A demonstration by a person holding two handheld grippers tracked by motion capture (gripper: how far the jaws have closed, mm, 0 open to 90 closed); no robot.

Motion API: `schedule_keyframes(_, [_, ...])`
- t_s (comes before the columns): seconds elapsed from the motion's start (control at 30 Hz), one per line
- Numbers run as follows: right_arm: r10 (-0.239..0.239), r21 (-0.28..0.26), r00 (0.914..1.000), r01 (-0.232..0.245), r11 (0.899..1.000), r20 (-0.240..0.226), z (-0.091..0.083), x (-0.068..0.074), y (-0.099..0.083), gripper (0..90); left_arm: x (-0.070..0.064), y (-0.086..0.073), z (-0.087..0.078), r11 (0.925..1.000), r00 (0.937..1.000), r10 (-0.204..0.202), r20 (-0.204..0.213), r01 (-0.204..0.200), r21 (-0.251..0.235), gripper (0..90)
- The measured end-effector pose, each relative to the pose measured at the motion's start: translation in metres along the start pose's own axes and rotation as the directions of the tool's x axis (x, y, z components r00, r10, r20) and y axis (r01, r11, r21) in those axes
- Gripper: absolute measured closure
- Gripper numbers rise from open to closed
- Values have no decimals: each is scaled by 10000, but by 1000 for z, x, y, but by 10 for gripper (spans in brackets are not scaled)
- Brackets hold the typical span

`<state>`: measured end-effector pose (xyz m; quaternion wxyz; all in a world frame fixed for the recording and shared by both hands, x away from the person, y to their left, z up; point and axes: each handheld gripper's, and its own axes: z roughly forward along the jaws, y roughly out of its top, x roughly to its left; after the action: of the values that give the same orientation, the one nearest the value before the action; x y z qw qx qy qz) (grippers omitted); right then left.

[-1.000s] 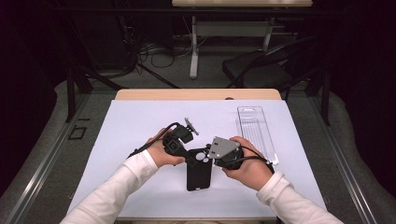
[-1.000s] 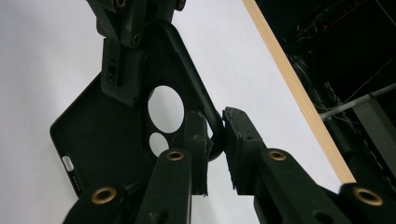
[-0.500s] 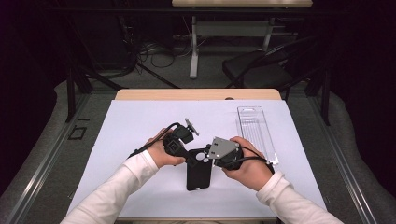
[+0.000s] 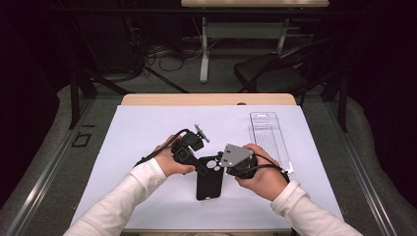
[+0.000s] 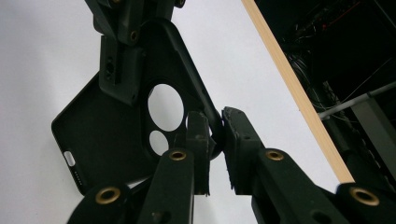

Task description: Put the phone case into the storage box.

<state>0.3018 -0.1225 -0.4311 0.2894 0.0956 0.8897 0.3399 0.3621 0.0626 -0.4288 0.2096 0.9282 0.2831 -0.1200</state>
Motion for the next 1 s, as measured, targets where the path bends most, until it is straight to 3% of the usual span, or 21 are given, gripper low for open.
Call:
schedule_keyframes(0.37, [55,-57,10000,-55,10000,1,-1,-2,0,816,0,-2,-4,9998,10000,1,45,0,-219,735])
schedule_keyframes(0.53, [49,-42,10000,-49,10000,19,-2,-5,0,816,2,-4,-6,9988,9995,175,-275,-187,-445,683])
schedule_keyframes(0.73, [33,-41,10000,-32,10000,74,-3,-8,0,816,4,-10,-7,9966,9992,340,-205,-354,-738,634])
schedule_keyframes(1.0, [-39,-84,9999,40,10000,105,-3,-13,0,816,5,-15,-11,9870,9981,580,-197,-603,-1491,564])
